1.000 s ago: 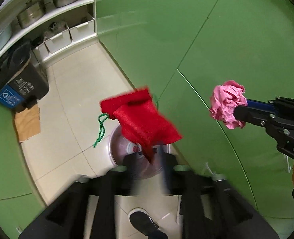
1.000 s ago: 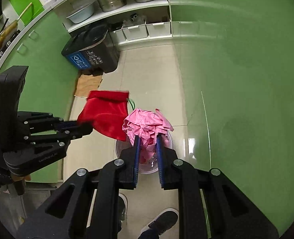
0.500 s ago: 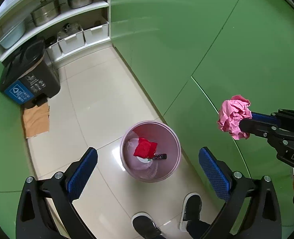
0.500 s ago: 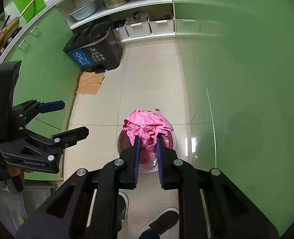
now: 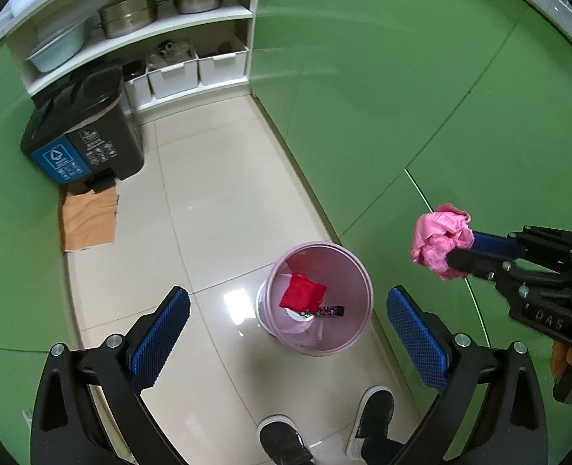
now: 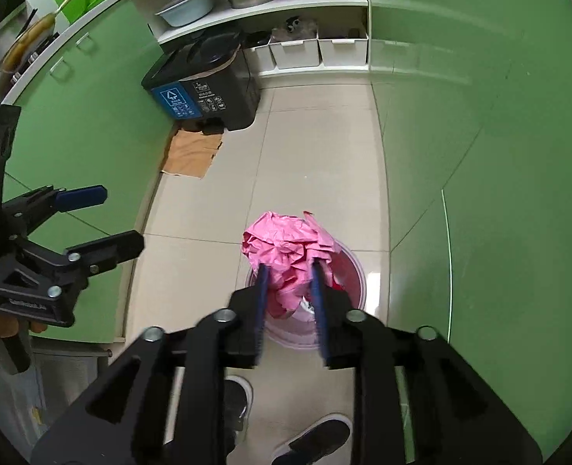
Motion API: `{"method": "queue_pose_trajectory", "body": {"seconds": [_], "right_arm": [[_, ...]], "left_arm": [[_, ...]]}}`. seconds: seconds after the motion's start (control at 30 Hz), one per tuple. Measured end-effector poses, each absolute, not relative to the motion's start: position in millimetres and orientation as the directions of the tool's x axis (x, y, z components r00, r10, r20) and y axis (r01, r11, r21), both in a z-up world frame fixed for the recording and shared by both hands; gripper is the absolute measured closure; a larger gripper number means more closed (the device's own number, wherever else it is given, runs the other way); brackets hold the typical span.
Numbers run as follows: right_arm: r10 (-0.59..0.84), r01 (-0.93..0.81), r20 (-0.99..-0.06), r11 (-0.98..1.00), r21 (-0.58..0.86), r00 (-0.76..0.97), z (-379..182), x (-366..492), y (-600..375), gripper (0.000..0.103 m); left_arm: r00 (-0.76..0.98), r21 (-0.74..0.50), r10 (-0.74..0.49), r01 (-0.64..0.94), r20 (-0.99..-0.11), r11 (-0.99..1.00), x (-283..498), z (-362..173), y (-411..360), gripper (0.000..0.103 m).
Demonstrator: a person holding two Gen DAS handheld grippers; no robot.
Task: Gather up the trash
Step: 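Move both tools back over the mat toward the brown walnut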
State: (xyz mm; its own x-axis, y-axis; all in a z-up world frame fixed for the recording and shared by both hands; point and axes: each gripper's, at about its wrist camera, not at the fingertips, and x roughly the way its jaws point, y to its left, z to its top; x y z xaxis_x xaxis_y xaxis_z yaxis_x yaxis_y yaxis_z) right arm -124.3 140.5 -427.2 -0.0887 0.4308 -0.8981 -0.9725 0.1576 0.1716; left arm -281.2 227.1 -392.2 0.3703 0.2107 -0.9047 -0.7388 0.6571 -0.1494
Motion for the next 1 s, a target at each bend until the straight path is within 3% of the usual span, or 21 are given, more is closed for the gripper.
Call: {"method": "queue_pose_trajectory", "body": {"seconds": [0.03, 0.07, 0.7, 0.83, 1.0], "right_arm": [[0.441, -0.972, -0.894, 0.160, 0.171, -0.085, -427.4, -124.9, 140.0, 0.007], [0.454, -0.972, -0.887, 0.162, 0.170, -0.079, -426.5, -124.6, 139.2, 0.003], [0.439, -0.964, -0.896, 0.201, 0.172, -0.068, -422.0, -121.7, 127.8, 0.003], [0.443, -0.962, -0.894, 0.207, 0.177, -0.069, -392.8, -125.1, 122.3, 0.003], [0.480, -0.959, -0.875, 0.217, 0.185, -0.060, -318.1, -128.4, 106.1, 0.003]], "left_arm": [[0.371, -0.149, 0.213, -0.741, -0.904, 0.655, -282.2, -391.9, 227.4, 0.006], [0.371, -0.149, 0.217, -0.744, -0.903, 0.651, -283.0, -391.5, 228.2, 0.006], [0.375, -0.162, 0.201, -0.739, -0.905, 0.654, -285.2, -391.1, 221.9, 0.006], [0.379, -0.167, 0.190, -0.730, -0.906, 0.662, -284.8, -366.8, 215.4, 0.006], [0.391, -0.162, 0.191, -0.709, -0.900, 0.687, -284.1, -306.1, 204.6, 0.006]]}}
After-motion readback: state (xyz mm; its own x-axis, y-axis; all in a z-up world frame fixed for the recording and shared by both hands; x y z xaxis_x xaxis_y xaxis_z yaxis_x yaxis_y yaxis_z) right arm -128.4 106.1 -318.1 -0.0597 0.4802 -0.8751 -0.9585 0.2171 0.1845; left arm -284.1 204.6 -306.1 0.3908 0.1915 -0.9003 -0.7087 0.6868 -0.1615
